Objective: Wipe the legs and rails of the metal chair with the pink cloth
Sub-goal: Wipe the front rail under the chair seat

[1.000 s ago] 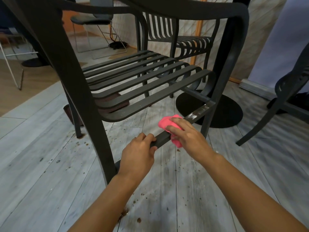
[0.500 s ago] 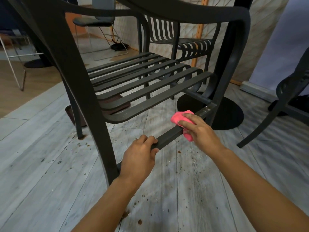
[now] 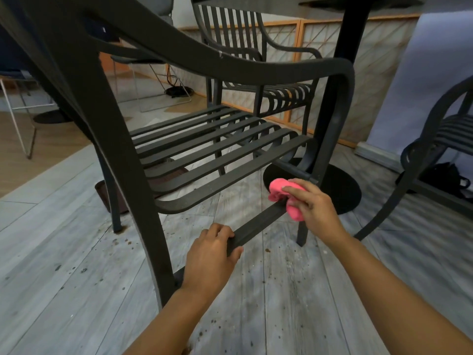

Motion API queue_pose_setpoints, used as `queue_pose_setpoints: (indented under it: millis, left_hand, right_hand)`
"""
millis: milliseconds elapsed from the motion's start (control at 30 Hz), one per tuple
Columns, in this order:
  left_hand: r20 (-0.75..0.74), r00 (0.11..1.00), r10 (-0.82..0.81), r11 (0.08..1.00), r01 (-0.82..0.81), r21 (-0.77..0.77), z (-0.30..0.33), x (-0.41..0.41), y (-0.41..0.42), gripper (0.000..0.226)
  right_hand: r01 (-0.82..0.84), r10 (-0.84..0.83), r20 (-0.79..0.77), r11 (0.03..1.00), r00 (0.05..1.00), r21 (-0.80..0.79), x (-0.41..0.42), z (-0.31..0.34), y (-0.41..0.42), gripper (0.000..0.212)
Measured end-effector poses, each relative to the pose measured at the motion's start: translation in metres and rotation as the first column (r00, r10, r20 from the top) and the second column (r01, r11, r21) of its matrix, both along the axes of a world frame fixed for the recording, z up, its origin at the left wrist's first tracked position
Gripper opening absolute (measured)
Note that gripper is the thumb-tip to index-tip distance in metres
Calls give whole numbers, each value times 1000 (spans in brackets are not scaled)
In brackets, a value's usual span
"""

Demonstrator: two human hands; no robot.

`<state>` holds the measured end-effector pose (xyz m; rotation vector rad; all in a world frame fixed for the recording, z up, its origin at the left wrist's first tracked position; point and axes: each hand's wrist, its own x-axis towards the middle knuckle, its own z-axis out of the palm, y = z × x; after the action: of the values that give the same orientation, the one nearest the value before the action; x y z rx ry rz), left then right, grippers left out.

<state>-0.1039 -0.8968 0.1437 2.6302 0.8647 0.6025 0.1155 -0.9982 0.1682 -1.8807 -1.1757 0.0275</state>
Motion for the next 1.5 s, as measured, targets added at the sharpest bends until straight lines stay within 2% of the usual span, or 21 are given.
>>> queue_pose_setpoints:
  millis: [167,300,400,533,600,767,1000,1167,1500]
  left_hand:
    - [14,999,-42,999,42,32,9,28,-3,39]
    - [-10,992,-123,991,123,57,12,58,-5,43]
    - [-28,990,-136,988,138,63,12,77,-4,42]
    - [-16,992,-125,991,125,36,8,89,0,41]
    - [-3,990,-142,990,142,8,5,91,1,39]
    - [84,987,-136,990,139,-31,0,91,1,35]
    - [83,987,-137,990,139,-19,-3,91,2,34]
    - [84,989,-118,992,121,-38,-3,90,3,37]
    - [74,991,-111,992,116,-52,-3,89,3,38]
  right_hand:
    - [95,-97,58,995,994,27,16,19,-8,37]
    - [99,-101,68,995,993,29,19,21,-4,39]
    - [84,-87,155,996,984,22,10,13,5,39]
    - [-37,72,163,978,984,-205,-7,-11,13,41]
    - [-61,124,249,967,960,-248,-9,-24,13,42]
    - [-16,111,405,973,907,-231,-3,-39,12,55]
    - [39,56,551,986,833,-160,11,-58,18,70]
    - [76,3,550,990,835,-122,20,-64,19,73]
    - [171,-73,502,974,862,-152,45,-61,17,67]
